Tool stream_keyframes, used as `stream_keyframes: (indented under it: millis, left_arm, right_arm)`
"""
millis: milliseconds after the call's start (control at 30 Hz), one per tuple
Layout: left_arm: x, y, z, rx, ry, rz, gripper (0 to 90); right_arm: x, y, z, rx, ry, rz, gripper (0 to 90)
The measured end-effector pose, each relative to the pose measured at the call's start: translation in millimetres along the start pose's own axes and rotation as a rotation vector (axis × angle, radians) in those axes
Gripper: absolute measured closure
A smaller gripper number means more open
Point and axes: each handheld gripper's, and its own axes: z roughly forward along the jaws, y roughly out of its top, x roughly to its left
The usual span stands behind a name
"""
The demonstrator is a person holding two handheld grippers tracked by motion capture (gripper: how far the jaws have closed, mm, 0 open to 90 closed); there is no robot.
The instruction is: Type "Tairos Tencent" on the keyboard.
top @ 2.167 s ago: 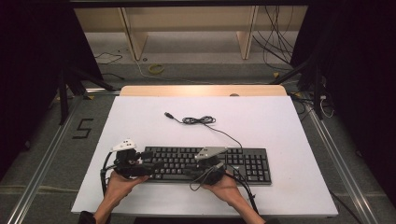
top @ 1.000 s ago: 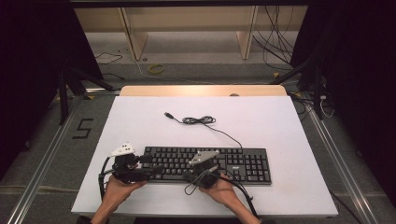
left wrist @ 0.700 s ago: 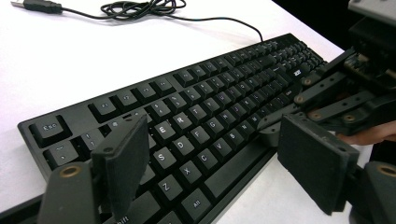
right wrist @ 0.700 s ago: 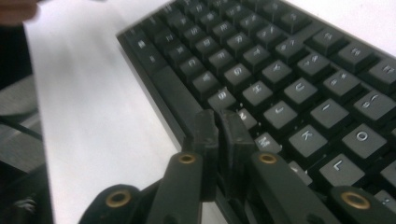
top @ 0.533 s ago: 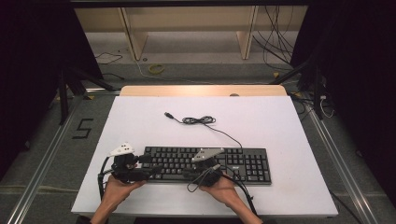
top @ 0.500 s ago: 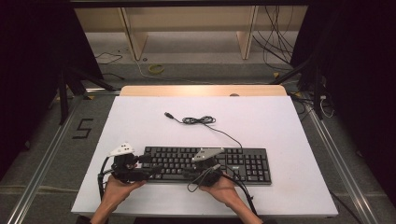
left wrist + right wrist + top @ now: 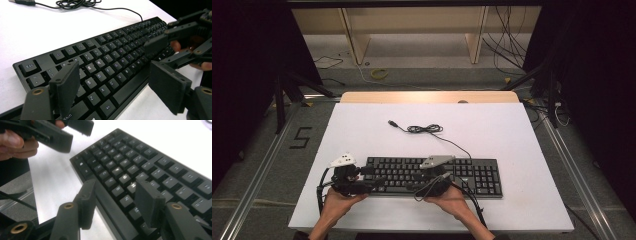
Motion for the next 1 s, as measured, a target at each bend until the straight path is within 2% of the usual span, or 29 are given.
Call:
stream_keyframes:
  millis: [367, 567, 800, 1000]
  left_arm:
    - [1.8, -1.3, -1.4, 0.01, 0.018, -0.003, 27.1]
    - [3.9, -2.5, -2.6, 0.025, 0.042, -0.004, 32.6]
    - [4.5, -3.7, -2.3, 0.057, 0.088, 0.007, 45.3]
    - [4.6, -4.7, -3.6, 0.069, 0.093, 0.022, 60.8]
  right_arm:
    - [-5.6, 7.1, -3.5, -0.017, -0.016, 0.01, 43.3]
    - [-10.2, 10.4, -2.0, -0.015, -0.029, 0.014, 40.6]
    - [-14.6, 16.9, 2.4, -0.013, -0.039, 0.018, 41.0]
    - [-16.2, 22.4, 9.8, -0.003, -0.046, 0.014, 45.2]
